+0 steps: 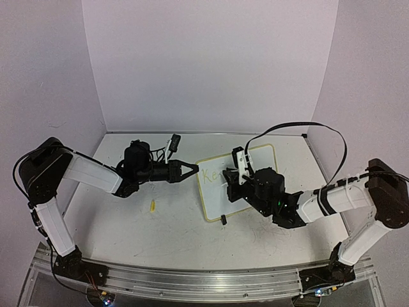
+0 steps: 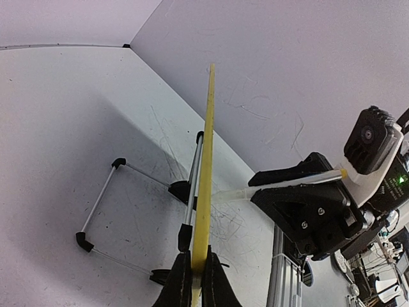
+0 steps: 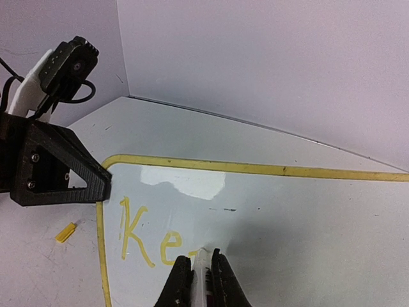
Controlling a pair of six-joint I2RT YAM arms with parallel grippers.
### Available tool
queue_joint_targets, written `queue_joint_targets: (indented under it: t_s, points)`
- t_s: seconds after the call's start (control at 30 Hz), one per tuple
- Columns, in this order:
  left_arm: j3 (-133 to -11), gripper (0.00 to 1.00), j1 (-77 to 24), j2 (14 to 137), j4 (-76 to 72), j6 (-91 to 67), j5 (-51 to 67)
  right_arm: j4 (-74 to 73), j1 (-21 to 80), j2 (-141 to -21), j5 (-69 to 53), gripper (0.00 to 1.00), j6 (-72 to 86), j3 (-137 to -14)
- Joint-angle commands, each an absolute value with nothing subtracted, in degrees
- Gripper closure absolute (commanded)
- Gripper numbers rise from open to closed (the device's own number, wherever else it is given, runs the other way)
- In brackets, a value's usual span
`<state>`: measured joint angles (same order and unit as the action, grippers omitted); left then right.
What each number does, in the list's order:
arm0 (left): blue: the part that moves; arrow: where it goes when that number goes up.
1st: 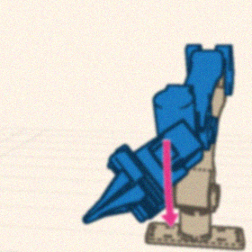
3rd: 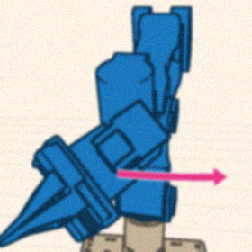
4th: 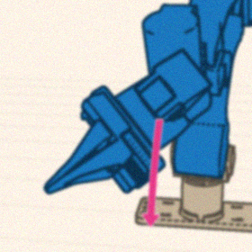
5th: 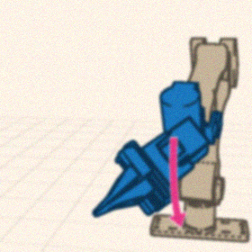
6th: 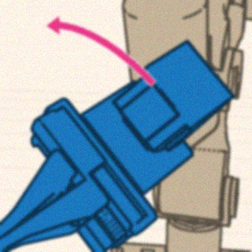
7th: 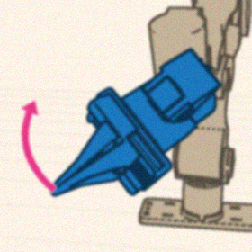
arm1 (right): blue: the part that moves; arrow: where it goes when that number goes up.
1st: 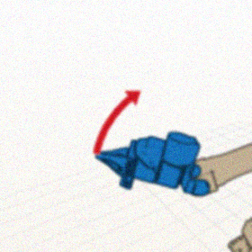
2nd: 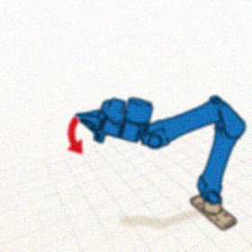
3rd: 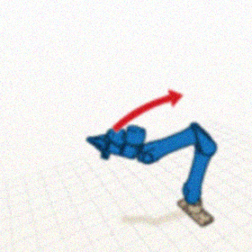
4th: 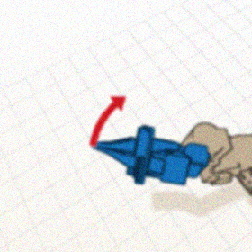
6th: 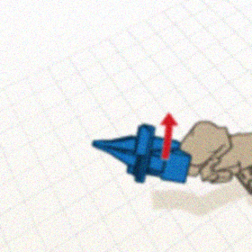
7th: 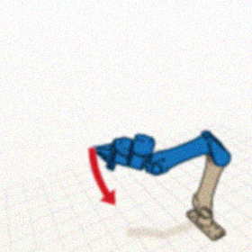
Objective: Write a sentence on the whiteboard
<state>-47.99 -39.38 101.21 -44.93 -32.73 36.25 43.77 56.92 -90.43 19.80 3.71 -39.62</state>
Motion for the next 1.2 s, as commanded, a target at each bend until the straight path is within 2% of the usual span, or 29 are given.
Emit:
queue_joint_targets:
  t_s: [0.0, 0.57, 1.17]
  points:
    - [-49.98, 1.0, -39.73, 99.99, -44.23, -33.27, 38.4, 45.24, 56.02, -90.44, 23.07, 1.0, 4.34, -40.29]
    - [-50.38, 1.0, -39.81, 100.42, -44.29, -33.16, 38.78, 47.94, 55.99, -91.26, 19.59, 1.0, 2.21, -41.01]
    - [-49.9, 1.0, -39.81, 99.93, -44.24, -32.8, 38.5, 43.75, 56.46, -92.77, 17.97, 1.0, 5.83, -40.65]
